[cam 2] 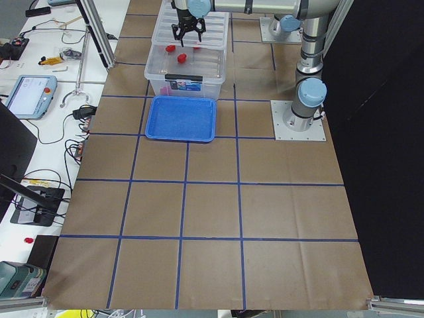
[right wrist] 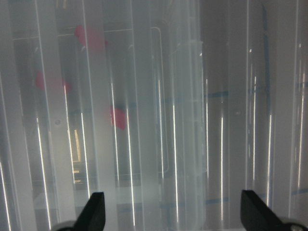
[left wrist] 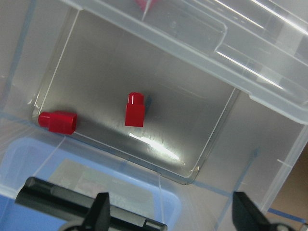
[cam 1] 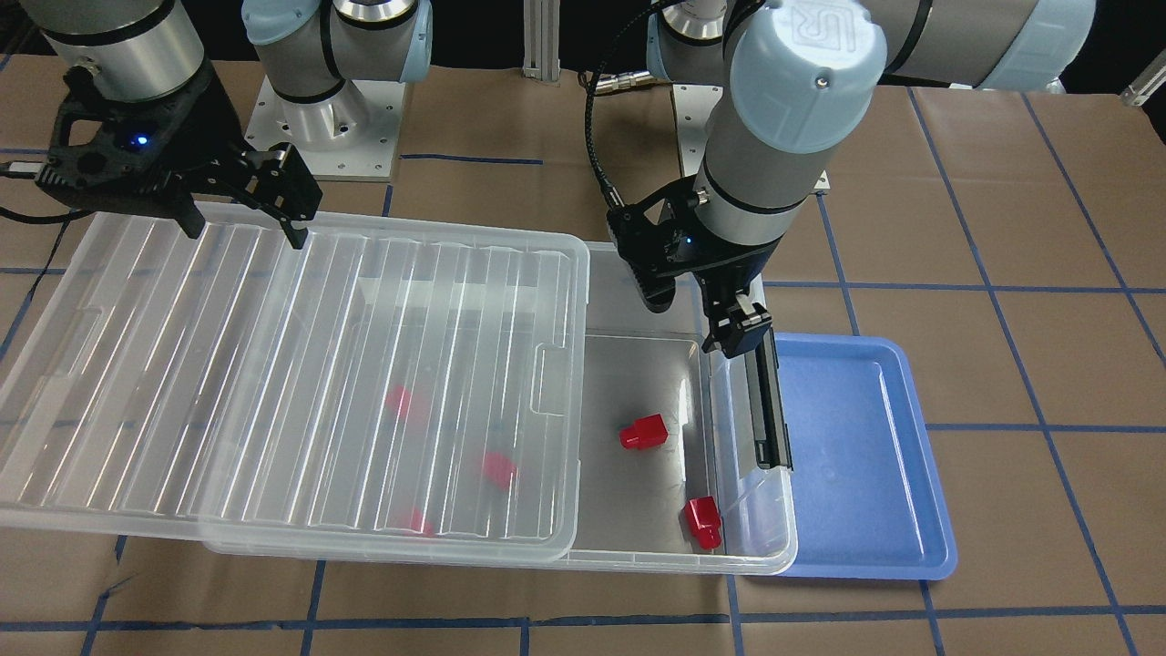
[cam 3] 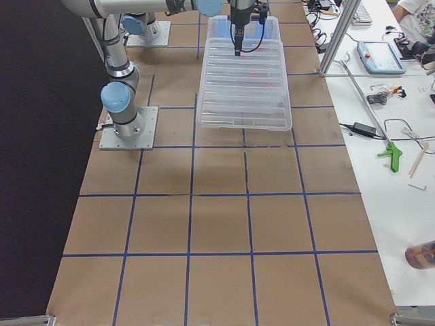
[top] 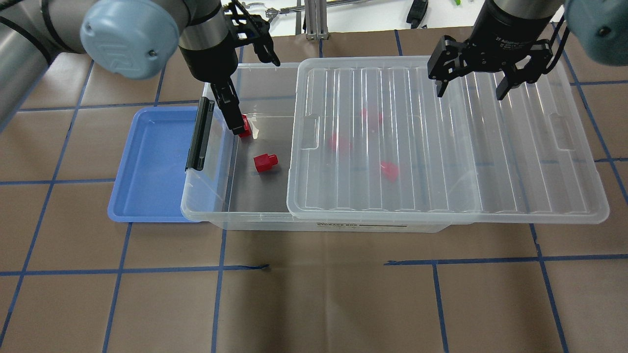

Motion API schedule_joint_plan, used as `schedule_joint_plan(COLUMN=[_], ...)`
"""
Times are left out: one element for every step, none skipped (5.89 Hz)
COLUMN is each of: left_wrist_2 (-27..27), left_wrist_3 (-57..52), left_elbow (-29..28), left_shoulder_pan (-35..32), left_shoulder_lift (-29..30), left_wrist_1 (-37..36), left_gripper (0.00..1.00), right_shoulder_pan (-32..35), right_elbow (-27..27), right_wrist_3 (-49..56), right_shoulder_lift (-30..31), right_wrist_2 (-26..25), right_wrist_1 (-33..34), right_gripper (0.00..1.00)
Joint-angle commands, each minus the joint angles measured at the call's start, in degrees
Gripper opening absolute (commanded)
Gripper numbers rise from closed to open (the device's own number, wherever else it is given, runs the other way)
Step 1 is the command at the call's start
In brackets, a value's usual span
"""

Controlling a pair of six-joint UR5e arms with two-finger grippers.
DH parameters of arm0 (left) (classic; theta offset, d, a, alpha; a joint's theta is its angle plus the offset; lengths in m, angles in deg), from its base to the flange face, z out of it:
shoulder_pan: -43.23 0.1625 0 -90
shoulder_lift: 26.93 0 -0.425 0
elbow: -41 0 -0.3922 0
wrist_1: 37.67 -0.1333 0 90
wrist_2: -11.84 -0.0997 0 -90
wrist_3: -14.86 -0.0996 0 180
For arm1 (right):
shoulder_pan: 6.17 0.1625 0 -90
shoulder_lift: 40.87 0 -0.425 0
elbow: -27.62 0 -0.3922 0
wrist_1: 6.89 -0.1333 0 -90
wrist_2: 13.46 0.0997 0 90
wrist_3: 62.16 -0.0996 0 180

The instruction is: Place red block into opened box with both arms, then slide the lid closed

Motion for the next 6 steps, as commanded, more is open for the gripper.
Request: schedule_joint_plan(left_wrist_2=[0.06,-0.81,-0.47,-0.56,-0.47,-0.56], left_wrist_3=[17.14,24.99,31.68,35.4,35.26,37.87], left_elbow=[-0.6,0.45,4.29,7.46,9.84,9.26], left_shoulder_pan=[2.85,3.13,5.65,7.07,8.57,9.1], left_shoulder_lift=[-3.31,-5.86,-8.93,-12.53,-15.09,-15.37], left_wrist_1=[0.87,2.34,1.83,0.61,0.51,0.16], left_gripper=[0.91,0.93,0.96,0.97,0.98,0.98], right_shoulder_pan=[-10.96,-17.12,-22.49,-27.24,-31.12,-33.59], right_elbow=[-0.48,-0.83,-1.53,-1.97,-2.15,-2.32], right_wrist_3=[12.02,18.19,22.61,26.39,31.48,33.79], right_shoulder_lift=[-0.49,-1.1,-2.76,-5.13,-8.29,-11.54], right_wrist_2=[-0.12,-0.21,-0.3,-2.3,-2.49,-2.58], right_wrist_1=[0.06,-0.02,0.15,0.59,4.77,8.03], right_gripper=[1.0,1.0,1.0,1.0,1.0,1.0])
